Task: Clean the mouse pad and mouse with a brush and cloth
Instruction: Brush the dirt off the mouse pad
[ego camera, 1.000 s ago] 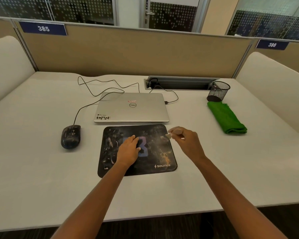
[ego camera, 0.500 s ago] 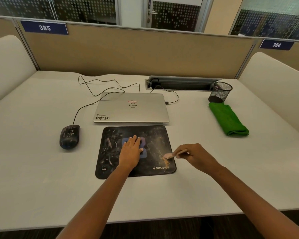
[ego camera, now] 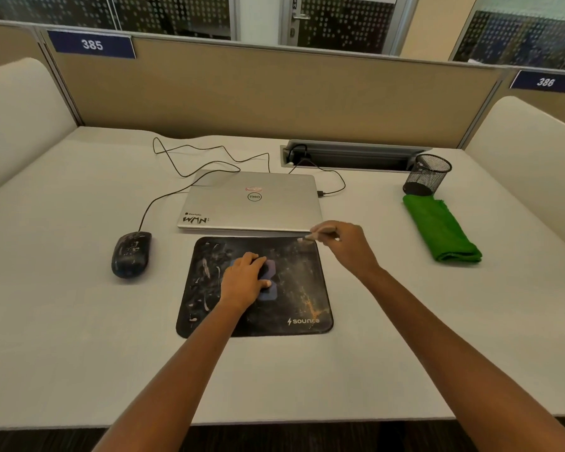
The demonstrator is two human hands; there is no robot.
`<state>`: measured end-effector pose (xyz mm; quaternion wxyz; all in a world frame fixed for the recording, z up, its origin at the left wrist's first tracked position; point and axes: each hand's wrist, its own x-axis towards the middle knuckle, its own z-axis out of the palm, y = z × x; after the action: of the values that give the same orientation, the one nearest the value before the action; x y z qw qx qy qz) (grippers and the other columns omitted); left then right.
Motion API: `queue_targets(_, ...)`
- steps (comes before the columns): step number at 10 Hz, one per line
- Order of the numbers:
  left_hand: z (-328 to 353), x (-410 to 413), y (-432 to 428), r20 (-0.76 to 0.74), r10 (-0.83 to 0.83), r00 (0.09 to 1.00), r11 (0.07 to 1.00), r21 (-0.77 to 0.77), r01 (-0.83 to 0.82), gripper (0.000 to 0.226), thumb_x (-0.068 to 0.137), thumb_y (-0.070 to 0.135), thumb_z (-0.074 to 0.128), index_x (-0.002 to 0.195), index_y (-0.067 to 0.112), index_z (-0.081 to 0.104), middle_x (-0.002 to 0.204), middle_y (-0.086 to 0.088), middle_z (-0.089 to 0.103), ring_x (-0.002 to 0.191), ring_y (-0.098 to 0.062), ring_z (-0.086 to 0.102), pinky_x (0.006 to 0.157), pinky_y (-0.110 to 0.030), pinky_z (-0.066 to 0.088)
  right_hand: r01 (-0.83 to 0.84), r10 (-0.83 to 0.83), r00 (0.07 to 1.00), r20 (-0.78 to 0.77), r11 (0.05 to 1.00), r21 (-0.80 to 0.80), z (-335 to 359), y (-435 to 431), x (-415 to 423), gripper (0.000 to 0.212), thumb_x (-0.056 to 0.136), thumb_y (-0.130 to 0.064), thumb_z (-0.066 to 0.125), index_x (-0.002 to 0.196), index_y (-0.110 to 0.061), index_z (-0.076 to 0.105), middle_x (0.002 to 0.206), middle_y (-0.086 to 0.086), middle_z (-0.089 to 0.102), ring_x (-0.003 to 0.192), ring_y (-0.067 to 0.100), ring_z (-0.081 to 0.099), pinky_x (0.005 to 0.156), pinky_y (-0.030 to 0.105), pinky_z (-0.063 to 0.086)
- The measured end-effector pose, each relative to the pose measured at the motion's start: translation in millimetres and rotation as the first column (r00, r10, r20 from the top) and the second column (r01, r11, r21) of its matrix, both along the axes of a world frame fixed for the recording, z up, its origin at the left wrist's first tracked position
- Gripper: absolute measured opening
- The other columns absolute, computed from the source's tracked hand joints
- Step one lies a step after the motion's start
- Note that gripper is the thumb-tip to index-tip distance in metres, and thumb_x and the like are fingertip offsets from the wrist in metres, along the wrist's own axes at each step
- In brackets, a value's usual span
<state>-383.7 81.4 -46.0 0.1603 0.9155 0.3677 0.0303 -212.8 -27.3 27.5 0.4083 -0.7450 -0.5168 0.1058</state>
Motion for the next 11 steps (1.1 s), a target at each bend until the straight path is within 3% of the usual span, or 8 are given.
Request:
queue_targets(1, 2, 1, 2, 0.006, 0.005, 1.000, 1.000, -0.013, -0.004, 0.056, 0.092, 0.034, 0.053, 0.142, 0.017, 0.035, 0.143, -0.004, 0.036, 0.131, -0.023, 0.037, 0.107, -0.033, 0.035, 0.016, -0.017, 1.000, -0.016, 0.998, -0.066, -4, 18, 3, 0.022, 0.090, -0.008, 0.055, 0.106, 0.002, 0.066, 0.111, 0.019, 0.067, 0.102, 0.031, 0.062, 0.090, 0.024, 0.044)
queue_targets(3, 1, 1, 3, 0.053, 0.018, 0.998, 0.999, -0.035, -0.016, 0.055, 0.090, 0.033, 0.056, 0.140, 0.017, 0.038, 0.139, -0.004, 0.040, 0.128, -0.022, 0.039, 0.106, -0.032, 0.035, -0.090, 0.098, 0.995, 0.016, 0.956, -0.278, -10, 9, 6, 0.020, 0.089, -0.006, 0.054, 0.102, -0.001, 0.068, 0.108, 0.016, 0.068, 0.100, 0.028, 0.060, 0.084, 0.022, 0.042)
queue_targets(4, 1, 1, 5, 0.074, 0.036, 0.997, 0.998, -0.054, -0.032, 0.055, 0.089, 0.032, 0.058, 0.138, 0.018, 0.041, 0.137, -0.004, 0.041, 0.127, -0.021, 0.040, 0.105, -0.032, 0.035, -0.174, 0.198, 0.980, 0.032, 0.916, -0.361, -6, -11, 3, 0.016, 0.087, -0.006, 0.058, 0.096, -0.003, 0.071, 0.102, 0.013, 0.070, 0.090, 0.022, 0.062, 0.080, 0.026, 0.046)
queue_targets(5, 1, 2, 5, 0.091, 0.053, 0.994, 0.996, -0.078, -0.046, 0.055, 0.087, 0.032, 0.061, 0.137, 0.017, 0.042, 0.136, -0.005, 0.042, 0.126, -0.021, 0.041, 0.104, -0.031, 0.036, -0.255, 0.278, 0.961, -0.012, 0.862, -0.437, 6, -24, 7, 0.014, 0.085, -0.005, 0.061, 0.093, -0.004, 0.072, 0.094, 0.006, 0.070, 0.074, 0.012, 0.060, 0.072, 0.020, 0.049)
queue_targets(6, -1, 2, 4, 0.105, 0.063, 0.992, 0.994, -0.092, -0.053, 0.055, 0.087, 0.031, 0.061, 0.137, 0.017, 0.043, 0.136, -0.005, 0.043, 0.125, -0.021, 0.041, 0.106, -0.031, 0.035, -0.232, 0.219, 0.973, -0.077, 0.911, -0.342, 15, -16, 12, 0.012, 0.085, -0.004, 0.060, 0.089, 0.003, 0.070, 0.098, 0.014, 0.070, 0.080, 0.022, 0.064, 0.077, 0.027, 0.053)
queue_targets(8, -2, 1, 5, 0.111, 0.064, 0.992, 0.994, -0.099, -0.053, 0.054, 0.088, 0.031, 0.060, 0.138, 0.018, 0.042, 0.136, -0.004, 0.042, 0.125, -0.021, 0.041, 0.106, -0.031, 0.035, -0.050, 0.049, 0.999, -0.008, 0.988, -0.148, -2, 20, 5, 0.022, 0.091, -0.003, 0.051, 0.107, 0.002, 0.065, 0.112, 0.020, 0.066, 0.102, 0.031, 0.061, 0.092, 0.026, 0.044)
queue_targets(10, -3, 0, 5, 0.121, 0.059, 0.991, 0.994, -0.101, -0.047, 0.054, 0.088, 0.030, 0.060, 0.138, 0.019, 0.042, 0.136, -0.004, 0.042, 0.125, -0.020, 0.040, 0.107, -0.031, 0.034, -0.149, 0.146, 0.989, -0.030, 0.946, -0.287, -7, 17, 6, 0.020, 0.088, -0.001, 0.055, 0.102, -0.001, 0.068, 0.108, 0.018, 0.067, 0.101, 0.028, 0.061, 0.091, 0.031, 0.047)
queue_targets(11, -4, 0, 5, 0.129, 0.064, 0.990, 0.994, -0.101, -0.051, 0.054, 0.088, 0.030, 0.060, 0.138, 0.018, 0.043, 0.136, -0.004, 0.042, 0.125, -0.021, 0.040, 0.107, -0.031, 0.034, -0.236, 0.181, 0.967, -0.181, 0.905, -0.355, 12, 17, 20, 0.014, 0.086, -0.004, 0.059, 0.095, 0.002, 0.068, 0.103, 0.019, 0.068, 0.093, 0.028, 0.064, 0.084, 0.032, 0.052)
